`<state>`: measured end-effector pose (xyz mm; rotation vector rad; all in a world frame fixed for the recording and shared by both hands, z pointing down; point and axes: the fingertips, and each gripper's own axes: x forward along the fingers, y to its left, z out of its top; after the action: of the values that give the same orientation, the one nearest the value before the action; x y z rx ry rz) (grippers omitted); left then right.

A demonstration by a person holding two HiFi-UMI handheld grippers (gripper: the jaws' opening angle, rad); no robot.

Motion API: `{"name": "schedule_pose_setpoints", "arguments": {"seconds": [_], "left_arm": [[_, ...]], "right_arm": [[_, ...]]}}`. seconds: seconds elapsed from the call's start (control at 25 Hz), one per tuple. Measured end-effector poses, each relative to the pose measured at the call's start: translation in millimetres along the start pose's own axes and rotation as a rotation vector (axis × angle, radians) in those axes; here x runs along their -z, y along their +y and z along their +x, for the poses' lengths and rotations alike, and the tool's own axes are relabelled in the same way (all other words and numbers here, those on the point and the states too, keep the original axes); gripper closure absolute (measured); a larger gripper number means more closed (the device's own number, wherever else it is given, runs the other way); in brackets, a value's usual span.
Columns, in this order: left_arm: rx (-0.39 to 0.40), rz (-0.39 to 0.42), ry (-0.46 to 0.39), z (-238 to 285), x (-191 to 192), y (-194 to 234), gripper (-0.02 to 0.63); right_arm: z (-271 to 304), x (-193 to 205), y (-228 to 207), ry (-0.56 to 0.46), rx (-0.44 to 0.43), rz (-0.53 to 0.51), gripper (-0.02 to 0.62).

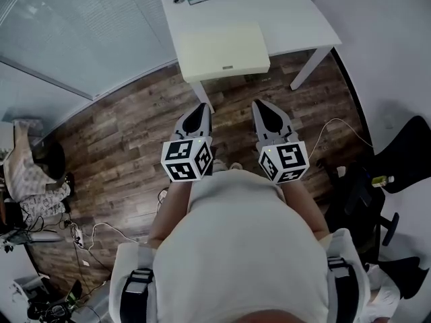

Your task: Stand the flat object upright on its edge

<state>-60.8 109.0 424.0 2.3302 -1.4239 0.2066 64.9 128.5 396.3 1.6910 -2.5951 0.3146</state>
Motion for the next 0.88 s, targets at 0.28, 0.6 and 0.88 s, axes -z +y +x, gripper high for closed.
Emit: {"name": "schedule_pose_setpoints", "arguments": {"seconds": [0.28,0.6,0.88], "left_arm": [[-0.026,-0.027,-0.004,-4.9,2.4,2.1,0.587],[-0.051,-0.064,0.021,-3.6,2.7,13.7,0.586],[0.002,0.005,0.040,11.6,-7.8,17.9,0.588]], "right_arm": [[3.3,5.9,0.5,0.021,-0.006,0.033,0.578],[18.5,5.5,8.6,0.047,-0.016,-0.022,0.577],[45.4,6.6,10.9,0.062,-0.020,-0.005,0.578]]}}
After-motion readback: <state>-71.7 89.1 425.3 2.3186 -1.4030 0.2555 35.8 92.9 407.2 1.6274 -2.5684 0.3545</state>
